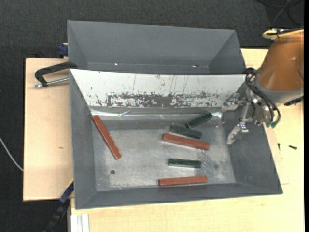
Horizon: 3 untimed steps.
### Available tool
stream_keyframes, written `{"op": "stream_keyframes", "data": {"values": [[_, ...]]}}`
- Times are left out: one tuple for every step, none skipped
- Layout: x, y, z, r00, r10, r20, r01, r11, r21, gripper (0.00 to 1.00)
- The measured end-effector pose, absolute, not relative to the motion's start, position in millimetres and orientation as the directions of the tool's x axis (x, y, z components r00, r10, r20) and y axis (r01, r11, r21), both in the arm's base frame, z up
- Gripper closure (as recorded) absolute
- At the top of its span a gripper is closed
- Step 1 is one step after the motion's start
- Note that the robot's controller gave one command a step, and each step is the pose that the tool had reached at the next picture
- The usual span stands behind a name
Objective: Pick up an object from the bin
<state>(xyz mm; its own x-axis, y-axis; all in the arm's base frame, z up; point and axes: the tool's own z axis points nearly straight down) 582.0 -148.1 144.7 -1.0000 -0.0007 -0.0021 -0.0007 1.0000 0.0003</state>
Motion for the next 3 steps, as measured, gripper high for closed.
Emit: {"op": "stream_keyframes", "data": {"values": [[582.0, -148, 145, -1.000, -0.001, -0.002, -0.001, 1.000, 0.000, 0.00], [558.7, -87, 76, -0.993, -0.114, -0.001, -0.114, 0.993, -0.001, 1.00], [558.7, -87, 76, -0.993, -0.115, -0.001, -0.115, 0.993, -0.001, 1.00]]}}
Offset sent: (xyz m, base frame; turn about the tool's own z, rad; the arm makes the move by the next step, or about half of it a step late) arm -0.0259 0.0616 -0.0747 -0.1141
